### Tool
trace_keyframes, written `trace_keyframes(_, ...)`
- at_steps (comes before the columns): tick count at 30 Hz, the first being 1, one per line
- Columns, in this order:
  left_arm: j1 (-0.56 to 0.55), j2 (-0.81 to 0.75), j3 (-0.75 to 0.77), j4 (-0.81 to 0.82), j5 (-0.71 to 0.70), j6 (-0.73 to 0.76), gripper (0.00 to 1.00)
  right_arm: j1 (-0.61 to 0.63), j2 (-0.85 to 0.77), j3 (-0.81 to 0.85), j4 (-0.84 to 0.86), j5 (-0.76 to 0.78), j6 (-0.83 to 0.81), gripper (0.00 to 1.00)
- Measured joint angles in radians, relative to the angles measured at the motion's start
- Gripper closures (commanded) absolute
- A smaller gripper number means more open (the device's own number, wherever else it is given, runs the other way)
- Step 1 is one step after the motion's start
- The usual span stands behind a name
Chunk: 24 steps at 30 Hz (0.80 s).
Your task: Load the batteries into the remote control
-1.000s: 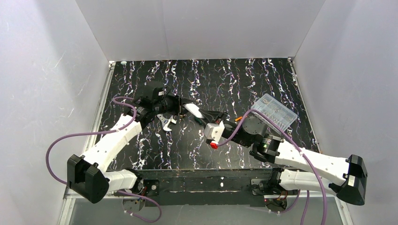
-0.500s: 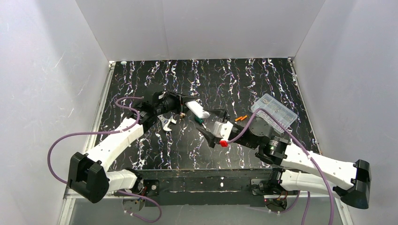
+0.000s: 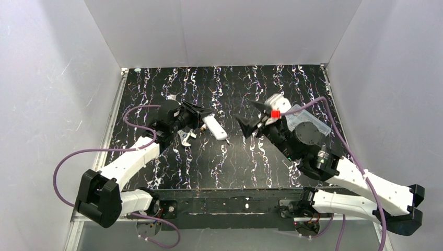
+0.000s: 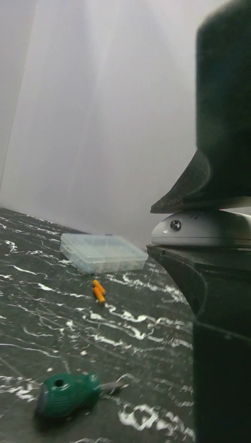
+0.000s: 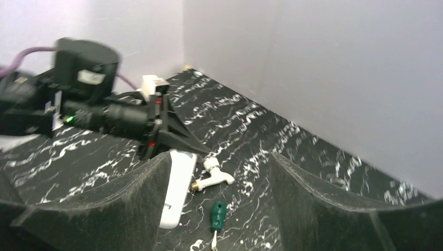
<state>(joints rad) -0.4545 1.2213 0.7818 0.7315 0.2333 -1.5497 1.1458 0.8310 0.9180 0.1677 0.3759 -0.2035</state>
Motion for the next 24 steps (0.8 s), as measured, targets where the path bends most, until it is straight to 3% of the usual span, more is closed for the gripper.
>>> trace_keyframes(6, 0.008, -0.029, -0.001, 0.002, 0.023, 0.235, 1.00, -0.038, 0.096, 0.164, -0.250, 0.149, 0.227, 0.21)
trace_keyframes(15, 0.008, -0.032, 0.010, 0.183, 0.214, 0.411, 1.00, -0.203, 0.152, 0.189, -0.464, -0.049, 0.438, 0.16)
trace_keyframes(24, 0.008, -0.049, 0.049, 0.190, 0.290, 0.480, 1.00, -0.211, 0.145, 0.180, -0.420, -0.207, 0.542, 0.11)
